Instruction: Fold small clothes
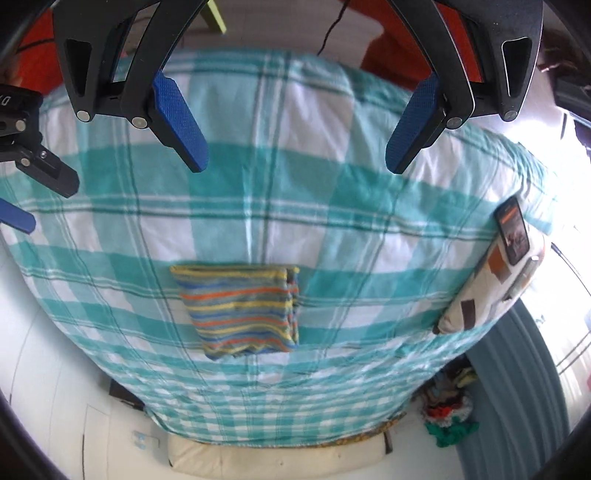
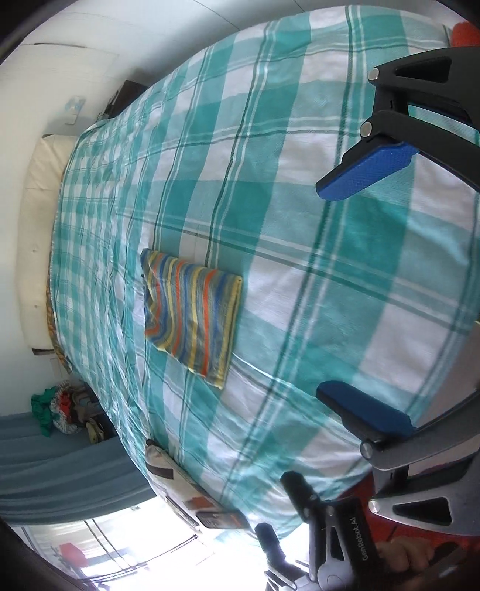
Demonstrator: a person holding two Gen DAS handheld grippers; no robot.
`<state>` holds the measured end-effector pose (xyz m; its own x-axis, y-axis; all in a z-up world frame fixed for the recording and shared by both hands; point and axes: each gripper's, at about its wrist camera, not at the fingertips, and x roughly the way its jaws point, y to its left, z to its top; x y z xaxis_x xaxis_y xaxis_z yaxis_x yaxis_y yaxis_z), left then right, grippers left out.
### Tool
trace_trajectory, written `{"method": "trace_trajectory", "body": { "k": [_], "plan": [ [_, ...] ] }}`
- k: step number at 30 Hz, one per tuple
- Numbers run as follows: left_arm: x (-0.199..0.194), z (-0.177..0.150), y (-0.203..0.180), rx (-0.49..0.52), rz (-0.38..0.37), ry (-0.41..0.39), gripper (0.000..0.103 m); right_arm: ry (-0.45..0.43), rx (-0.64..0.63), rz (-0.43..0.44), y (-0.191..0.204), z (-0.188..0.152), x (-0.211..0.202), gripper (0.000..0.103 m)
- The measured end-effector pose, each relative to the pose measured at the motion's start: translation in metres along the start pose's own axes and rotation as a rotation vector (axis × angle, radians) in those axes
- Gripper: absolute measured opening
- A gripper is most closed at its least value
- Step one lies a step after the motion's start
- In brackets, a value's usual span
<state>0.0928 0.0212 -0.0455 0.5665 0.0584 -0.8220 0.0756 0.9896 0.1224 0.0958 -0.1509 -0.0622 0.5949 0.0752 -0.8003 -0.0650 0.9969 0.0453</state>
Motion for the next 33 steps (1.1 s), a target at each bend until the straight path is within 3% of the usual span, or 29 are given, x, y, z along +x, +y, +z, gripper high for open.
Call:
{"method": "trace_trajectory", "body": {
  "k": [8, 14, 20, 33],
  "plan": [
    [-0.045, -0.026, -0.004, -0.030, 0.008, 0.005, 0.097, -0.006, -0.028, -0.031, 0.008, -0.019, -0.049, 0.098],
    [-0.068, -0.043, -0.005, 0.013, 0.061, -0.018, 0.097, 0.016, -0.018, -0.072, 0.017, -0.030, -0.081, 0.098],
    [-0.080, -0.045, -0.004, 0.008, 0.020, -0.024, 0.098, -0.014, 0.003, -0.095, 0.026, -0.034, -0.107, 0.097],
    [-0.086, -0.039, -0.012, 0.009, 0.013, -0.042, 0.102, -0.007, 0.003, -0.113, 0.030, -0.032, -0.112, 0.097]
  ]
}}
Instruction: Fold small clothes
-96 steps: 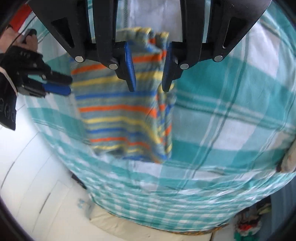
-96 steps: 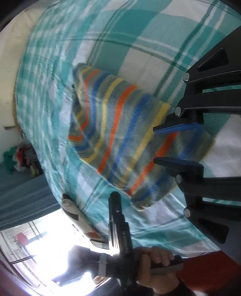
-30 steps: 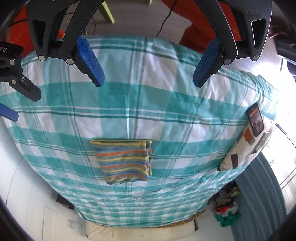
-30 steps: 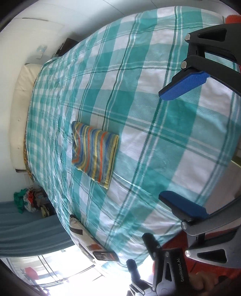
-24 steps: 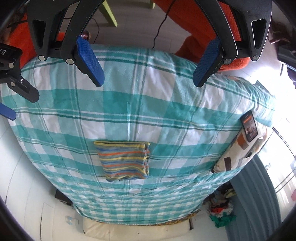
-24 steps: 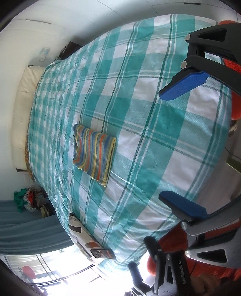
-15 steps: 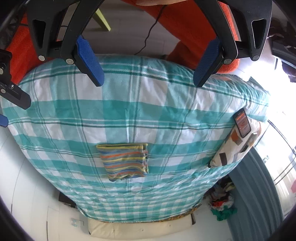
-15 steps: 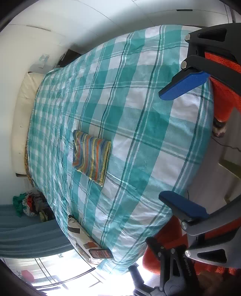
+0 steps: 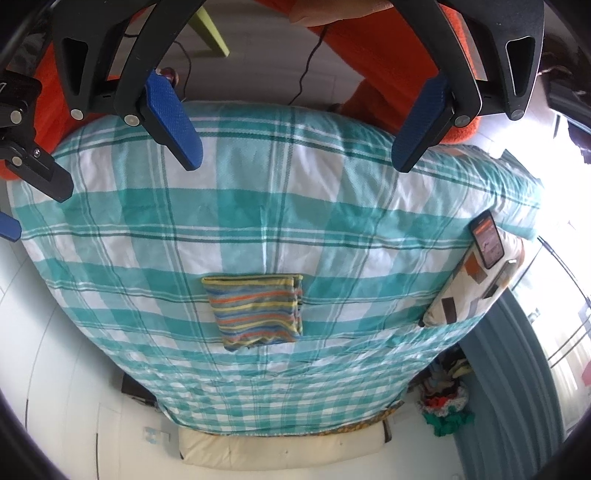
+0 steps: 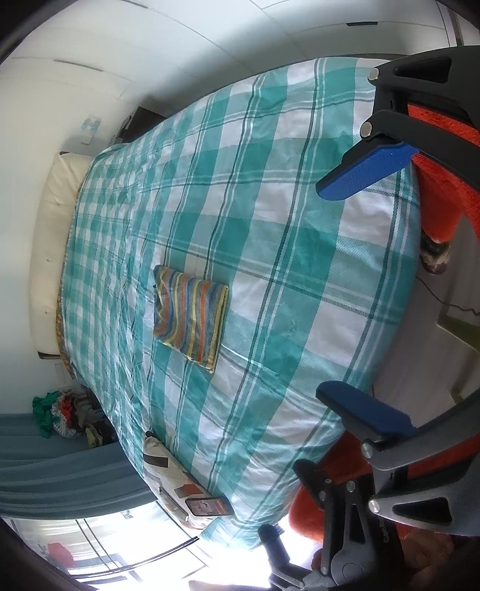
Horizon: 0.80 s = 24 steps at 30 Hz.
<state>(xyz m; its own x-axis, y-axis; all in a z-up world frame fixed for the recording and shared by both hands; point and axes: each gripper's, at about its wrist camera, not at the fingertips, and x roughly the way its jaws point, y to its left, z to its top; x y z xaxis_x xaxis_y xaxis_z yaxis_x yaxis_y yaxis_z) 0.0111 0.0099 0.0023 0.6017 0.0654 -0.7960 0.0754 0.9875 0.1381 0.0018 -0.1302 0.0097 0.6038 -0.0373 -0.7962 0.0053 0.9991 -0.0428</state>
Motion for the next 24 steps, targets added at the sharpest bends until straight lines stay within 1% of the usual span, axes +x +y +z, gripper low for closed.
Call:
{"method": "trace_trajectory", "body": {
  "k": [17, 21, 24],
  "plan": [
    [0.0025, 0.0019, -0.0041, -0.006, -0.008, 0.014, 0.102, -0.008, 0.000, -0.020, -0.0057, 0.0000, 0.0011, 0.097],
    [0.0019, 0.0024, -0.0063, 0.005, 0.016, 0.000, 0.102, -0.007, 0.002, -0.021, -0.0073, -0.0004, 0.0022, 0.097],
    [0.0019, 0.0020, -0.0079, 0.010, 0.012, 0.002, 0.102, -0.006, 0.001, -0.020, -0.0072, -0.0004, 0.0018, 0.097]
  ]
}}
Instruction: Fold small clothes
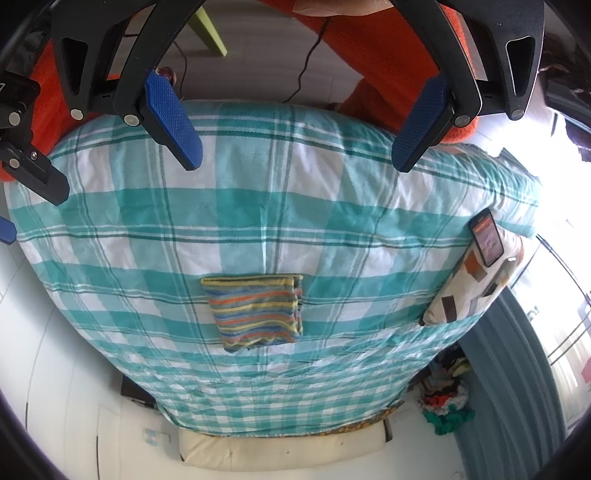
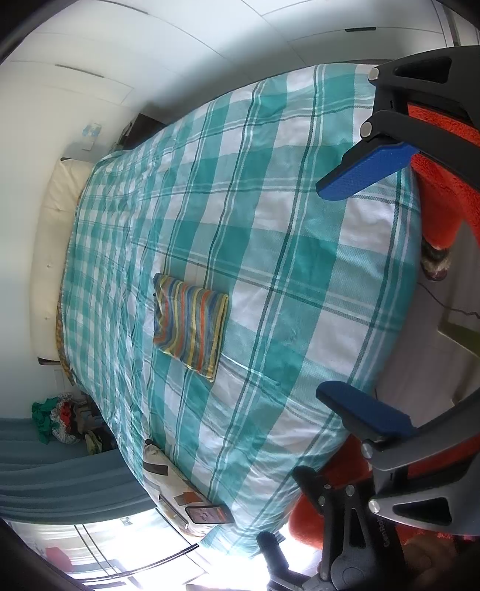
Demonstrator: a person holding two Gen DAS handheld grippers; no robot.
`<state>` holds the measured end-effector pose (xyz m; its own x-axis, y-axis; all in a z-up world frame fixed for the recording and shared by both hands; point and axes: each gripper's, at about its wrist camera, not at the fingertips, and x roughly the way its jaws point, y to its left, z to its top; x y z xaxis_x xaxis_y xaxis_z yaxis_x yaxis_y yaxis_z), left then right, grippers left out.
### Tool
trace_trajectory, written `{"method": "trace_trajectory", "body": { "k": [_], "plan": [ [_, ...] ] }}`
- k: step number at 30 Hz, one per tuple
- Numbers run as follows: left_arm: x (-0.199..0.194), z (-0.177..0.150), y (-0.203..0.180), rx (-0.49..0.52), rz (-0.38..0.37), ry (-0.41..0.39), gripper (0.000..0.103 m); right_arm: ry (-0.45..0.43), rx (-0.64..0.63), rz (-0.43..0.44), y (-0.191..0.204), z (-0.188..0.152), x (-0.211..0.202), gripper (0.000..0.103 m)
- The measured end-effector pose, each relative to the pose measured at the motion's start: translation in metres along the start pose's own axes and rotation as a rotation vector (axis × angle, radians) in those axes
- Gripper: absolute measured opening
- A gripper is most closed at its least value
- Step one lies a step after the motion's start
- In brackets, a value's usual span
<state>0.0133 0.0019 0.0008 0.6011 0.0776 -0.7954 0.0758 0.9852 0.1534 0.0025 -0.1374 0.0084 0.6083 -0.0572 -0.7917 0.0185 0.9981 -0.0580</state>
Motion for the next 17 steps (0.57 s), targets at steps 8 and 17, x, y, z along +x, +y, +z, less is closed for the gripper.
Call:
{"method": "trace_trajectory", "body": {
  "k": [8, 17],
  "plan": [
    [0.0017, 0.0000, -0.0006, -0.001, -0.011, 0.009, 0.102, 0.000, 0.002, -0.001, 0.0004, -0.0002, 0.0004, 0.098],
    [-0.0063, -0.0022, -0.0096, 0.033, -0.016, -0.029, 0.102, -0.002, 0.003, -0.002, -0.0003, -0.0002, 0.0004, 0.098]
  ]
}}
